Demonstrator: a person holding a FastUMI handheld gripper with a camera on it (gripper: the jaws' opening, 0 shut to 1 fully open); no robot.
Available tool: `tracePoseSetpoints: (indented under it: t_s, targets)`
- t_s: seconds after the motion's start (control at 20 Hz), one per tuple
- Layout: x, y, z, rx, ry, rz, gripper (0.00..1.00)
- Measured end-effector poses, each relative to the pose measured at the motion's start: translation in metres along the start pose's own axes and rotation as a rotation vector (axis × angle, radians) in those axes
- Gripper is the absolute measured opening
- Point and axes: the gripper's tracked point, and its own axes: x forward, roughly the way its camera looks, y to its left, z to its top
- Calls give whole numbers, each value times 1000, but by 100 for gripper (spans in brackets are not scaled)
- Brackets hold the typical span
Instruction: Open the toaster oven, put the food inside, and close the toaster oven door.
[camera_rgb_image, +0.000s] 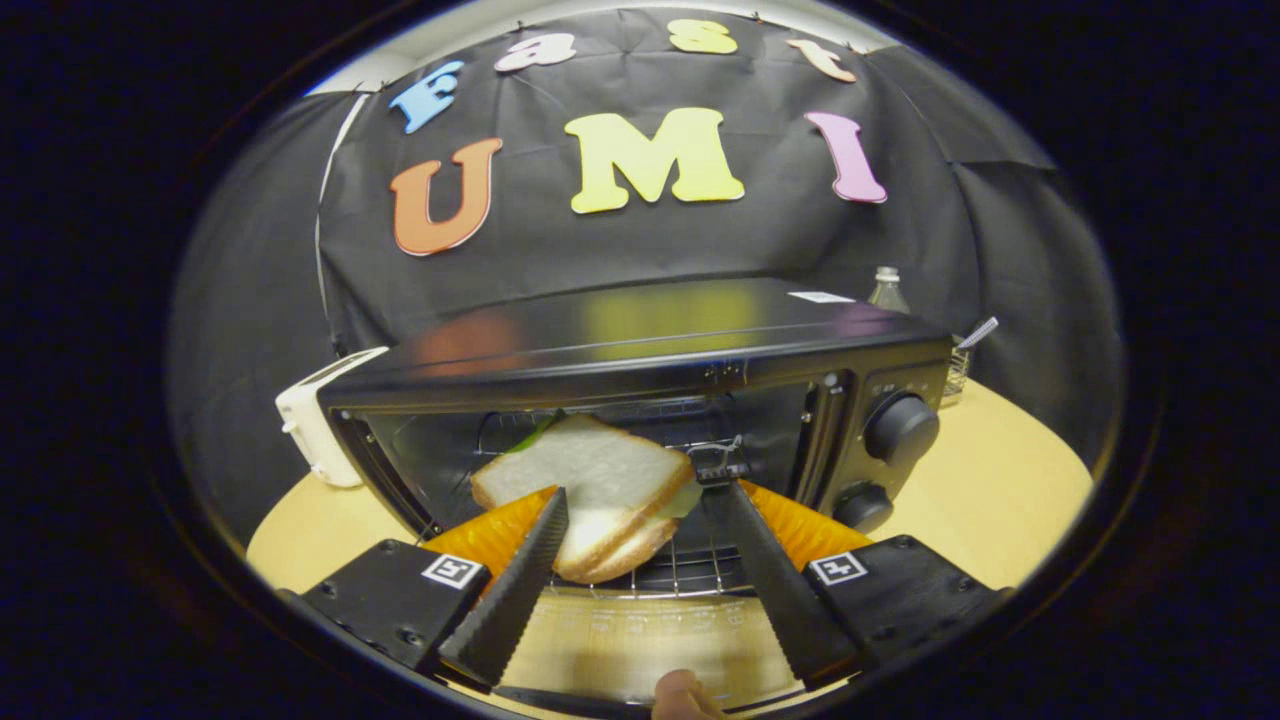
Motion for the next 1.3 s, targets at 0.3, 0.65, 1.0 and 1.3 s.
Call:
tracePoseSetpoints:
  t_s: [0.3,0.65,1.0,1.3]
  targets:
    - [-55,15,-53,6,57,22,100]
    - [-101,15,-101,-21,28,-41,100]
    - [-106,28,-130,-56,73,-37,100]
    - [-93,33,-149,-105,194,-44,100]
